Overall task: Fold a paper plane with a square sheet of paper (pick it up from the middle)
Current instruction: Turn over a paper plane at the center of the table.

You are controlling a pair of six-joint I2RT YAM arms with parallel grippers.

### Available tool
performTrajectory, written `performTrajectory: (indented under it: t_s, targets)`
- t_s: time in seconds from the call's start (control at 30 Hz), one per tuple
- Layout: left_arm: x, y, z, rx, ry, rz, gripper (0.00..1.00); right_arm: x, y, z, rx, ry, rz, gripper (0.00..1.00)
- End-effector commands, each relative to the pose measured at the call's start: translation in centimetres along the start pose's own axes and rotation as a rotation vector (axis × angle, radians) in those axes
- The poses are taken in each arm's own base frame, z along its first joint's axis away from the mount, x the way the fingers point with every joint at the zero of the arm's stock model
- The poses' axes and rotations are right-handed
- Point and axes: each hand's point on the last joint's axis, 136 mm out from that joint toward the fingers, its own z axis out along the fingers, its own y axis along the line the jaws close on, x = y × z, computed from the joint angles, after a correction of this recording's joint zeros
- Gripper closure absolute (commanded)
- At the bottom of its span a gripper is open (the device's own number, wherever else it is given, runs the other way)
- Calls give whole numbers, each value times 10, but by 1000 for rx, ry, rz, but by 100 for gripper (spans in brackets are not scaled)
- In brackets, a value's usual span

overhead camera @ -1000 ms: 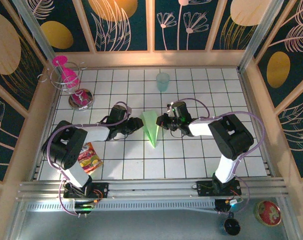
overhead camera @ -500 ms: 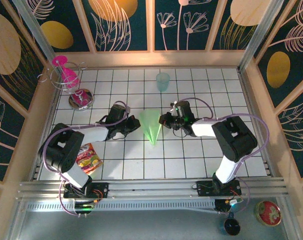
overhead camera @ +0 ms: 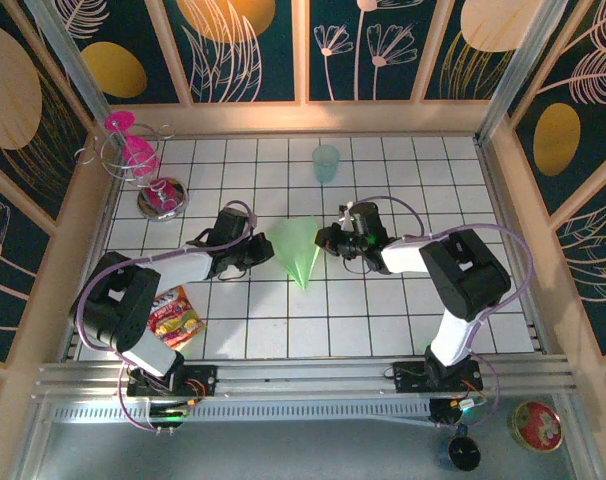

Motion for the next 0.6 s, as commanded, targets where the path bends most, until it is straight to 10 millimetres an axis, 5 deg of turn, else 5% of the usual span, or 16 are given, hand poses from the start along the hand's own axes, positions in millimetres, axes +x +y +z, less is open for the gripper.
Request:
performTrajectory:
  t_s: [0.0, 0.33, 0.57]
  targets:
    - [3, 9, 4, -45, 42, 34, 99, 12, 1, 8, -17, 29, 3, 100]
    - [10, 31, 13, -131, 72, 15, 95, 23, -12, 16, 5, 71, 32, 99]
    - [2, 29, 4, -173, 52, 11, 79, 22, -1, 17, -22, 73, 20, 99]
